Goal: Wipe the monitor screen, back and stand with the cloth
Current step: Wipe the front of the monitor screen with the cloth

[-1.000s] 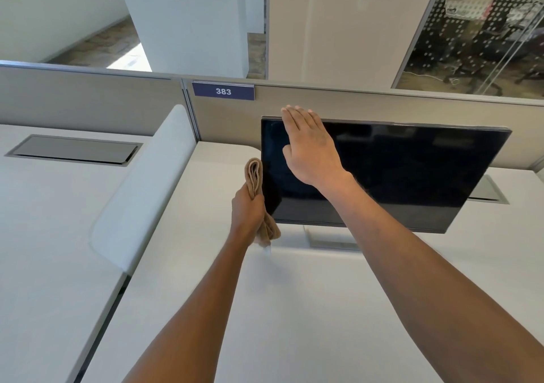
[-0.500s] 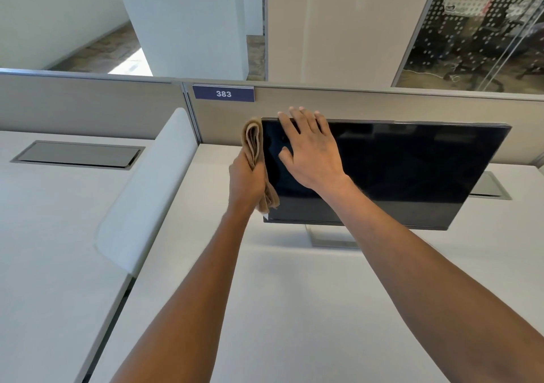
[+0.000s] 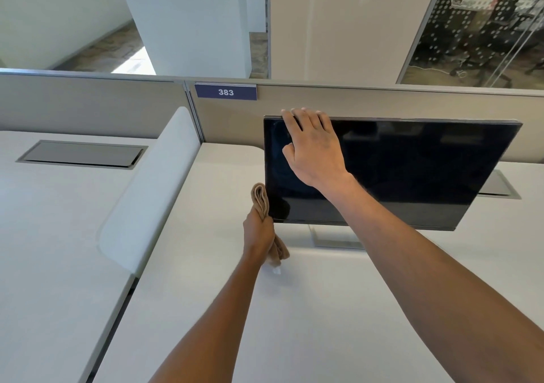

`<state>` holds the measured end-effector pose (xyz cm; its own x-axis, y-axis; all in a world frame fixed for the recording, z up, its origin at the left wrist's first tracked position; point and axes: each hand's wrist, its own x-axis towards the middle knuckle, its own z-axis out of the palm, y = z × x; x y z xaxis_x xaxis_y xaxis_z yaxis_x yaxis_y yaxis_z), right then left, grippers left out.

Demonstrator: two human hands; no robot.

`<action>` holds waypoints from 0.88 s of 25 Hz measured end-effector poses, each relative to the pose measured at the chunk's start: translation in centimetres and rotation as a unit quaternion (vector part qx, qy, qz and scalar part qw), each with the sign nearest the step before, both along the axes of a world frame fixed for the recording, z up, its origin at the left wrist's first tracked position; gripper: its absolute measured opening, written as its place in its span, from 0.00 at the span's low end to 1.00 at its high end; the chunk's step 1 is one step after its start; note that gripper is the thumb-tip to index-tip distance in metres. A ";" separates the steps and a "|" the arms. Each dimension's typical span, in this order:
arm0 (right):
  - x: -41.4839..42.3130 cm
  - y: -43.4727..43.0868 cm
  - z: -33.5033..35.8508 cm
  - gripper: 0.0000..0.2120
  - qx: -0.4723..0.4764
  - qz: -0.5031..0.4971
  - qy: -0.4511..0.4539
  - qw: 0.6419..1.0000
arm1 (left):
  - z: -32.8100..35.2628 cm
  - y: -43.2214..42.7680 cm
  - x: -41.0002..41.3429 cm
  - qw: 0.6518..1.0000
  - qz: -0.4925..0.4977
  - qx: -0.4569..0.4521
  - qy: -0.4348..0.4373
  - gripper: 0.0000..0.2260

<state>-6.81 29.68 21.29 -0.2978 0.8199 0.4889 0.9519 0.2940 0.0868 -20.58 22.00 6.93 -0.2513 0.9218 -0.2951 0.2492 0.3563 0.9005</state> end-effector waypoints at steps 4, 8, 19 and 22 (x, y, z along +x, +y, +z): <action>0.2 0.0 0.1 0.28 0.004 0.004 -0.001 1.000 | 5.3 0.9 1.3 0.993 0.040 0.101 -0.052 0.14; 0.2 -0.1 0.2 0.29 -0.003 0.004 0.008 1.000 | 11.6 4.1 1.7 0.970 0.045 0.225 -0.084 0.23; 0.6 -0.2 0.6 0.29 -0.027 0.027 0.004 0.999 | 0.2 0.7 4.4 0.981 0.099 0.140 -0.089 0.38; 0.7 -0.2 0.5 0.29 -0.029 0.026 0.002 0.999 | -4.1 1.3 5.1 0.972 0.161 0.083 -0.148 0.38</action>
<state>-6.15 29.52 21.78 -0.3389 0.8303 0.4423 0.9354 0.3479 0.0636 -15.51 23.26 2.84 -0.4614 0.8504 -0.2529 -0.1299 0.2173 0.9674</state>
